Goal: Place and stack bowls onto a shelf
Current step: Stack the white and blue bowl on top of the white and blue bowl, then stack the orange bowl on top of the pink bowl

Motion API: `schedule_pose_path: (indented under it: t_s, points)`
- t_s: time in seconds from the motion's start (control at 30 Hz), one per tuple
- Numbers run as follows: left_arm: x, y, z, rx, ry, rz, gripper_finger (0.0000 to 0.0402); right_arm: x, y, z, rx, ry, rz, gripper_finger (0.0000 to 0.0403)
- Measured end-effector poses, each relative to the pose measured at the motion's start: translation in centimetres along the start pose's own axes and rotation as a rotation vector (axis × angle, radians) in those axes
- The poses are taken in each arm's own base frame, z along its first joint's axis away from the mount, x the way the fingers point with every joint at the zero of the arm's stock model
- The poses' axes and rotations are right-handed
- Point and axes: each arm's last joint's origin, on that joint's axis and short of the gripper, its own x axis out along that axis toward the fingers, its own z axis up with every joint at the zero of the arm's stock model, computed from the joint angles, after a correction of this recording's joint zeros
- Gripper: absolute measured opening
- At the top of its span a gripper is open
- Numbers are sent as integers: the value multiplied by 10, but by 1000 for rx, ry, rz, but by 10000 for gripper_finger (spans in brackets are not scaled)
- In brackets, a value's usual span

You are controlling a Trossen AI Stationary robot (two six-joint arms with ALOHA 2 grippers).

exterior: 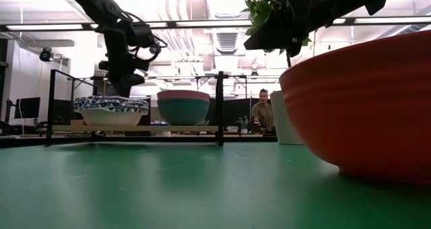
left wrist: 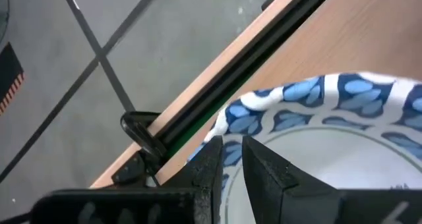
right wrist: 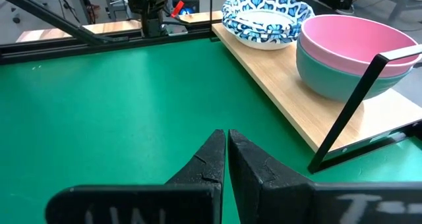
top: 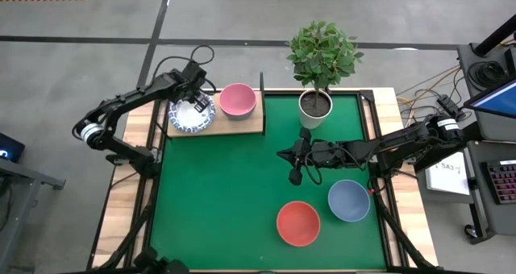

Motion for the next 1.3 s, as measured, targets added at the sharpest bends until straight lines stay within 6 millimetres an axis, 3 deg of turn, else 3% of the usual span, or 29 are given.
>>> schedule_pose_path:
  t_s: [0.2, 0.37, 0.5, 0.73, 1.03, 1.3]
  points:
    - [-17, 4, -5, -26, -31, -24, 40, 0, 0, 0, 1, -1, 0, 9]
    - [-53, 0, -16, -82, -134, -214, 40, 0, 0, 0, 51, -2, 2, 9]
    - [-86, -17, -29, -67, -268, -345, 40, 0, 2, 2, 69, -4, 7, 9]
    - [-129, -59, -70, 2, -476, -575, 40, -6, 19, 25, 41, -43, 62, 9]
    - [-149, -102, -117, 149, -766, -886, 40, -22, 48, 50, -13, 113, 120, 9]
    - [-147, -116, -135, 216, -823, -967, 40, -17, 72, 65, -78, 417, 73, 9]
